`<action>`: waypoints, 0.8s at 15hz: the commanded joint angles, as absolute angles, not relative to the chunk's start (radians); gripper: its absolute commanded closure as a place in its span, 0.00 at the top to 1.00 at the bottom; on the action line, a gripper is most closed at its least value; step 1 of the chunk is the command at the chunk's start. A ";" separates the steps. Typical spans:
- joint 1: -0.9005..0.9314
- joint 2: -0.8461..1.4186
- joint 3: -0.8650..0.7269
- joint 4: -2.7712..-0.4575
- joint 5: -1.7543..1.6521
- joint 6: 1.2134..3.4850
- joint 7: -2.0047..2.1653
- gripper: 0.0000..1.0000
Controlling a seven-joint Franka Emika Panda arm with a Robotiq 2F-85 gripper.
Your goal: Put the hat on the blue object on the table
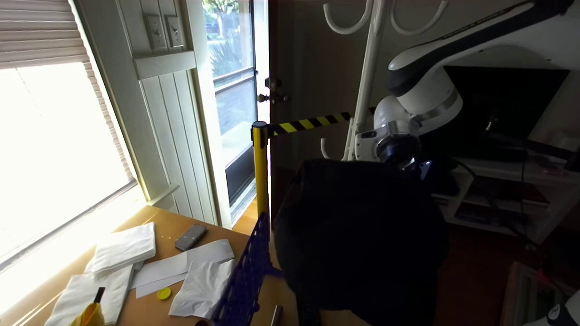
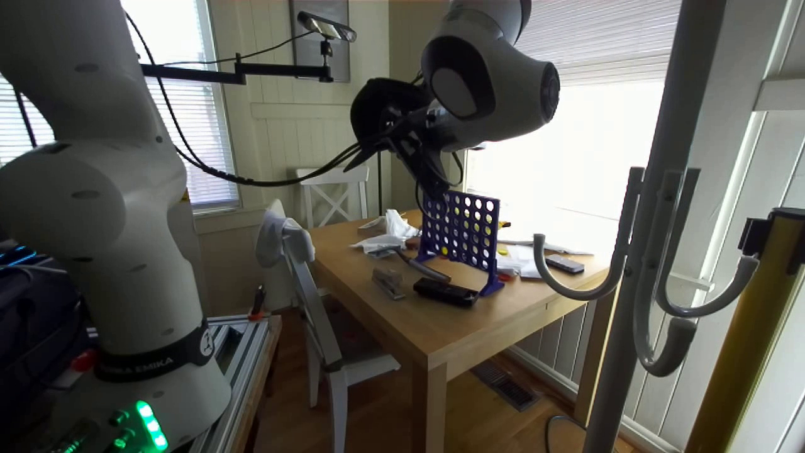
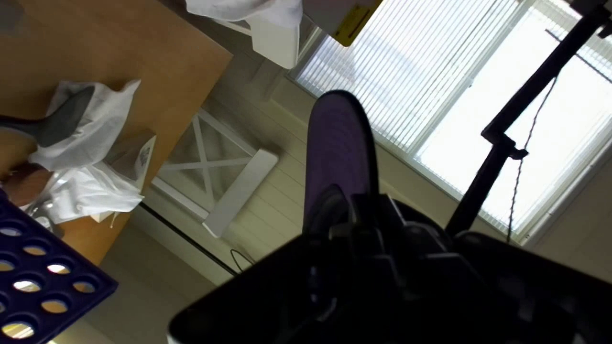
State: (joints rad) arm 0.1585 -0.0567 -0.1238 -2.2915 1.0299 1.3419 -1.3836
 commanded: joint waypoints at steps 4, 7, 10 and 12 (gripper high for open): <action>0.153 0.111 0.041 -2.165 1.072 1.649 -1.378 0.01; 0.137 0.092 0.065 -2.190 1.052 1.664 -1.379 0.06; 0.138 0.128 0.075 -2.160 1.053 1.677 -1.378 0.06; 0.137 0.130 0.074 -2.156 1.053 1.677 -1.378 0.01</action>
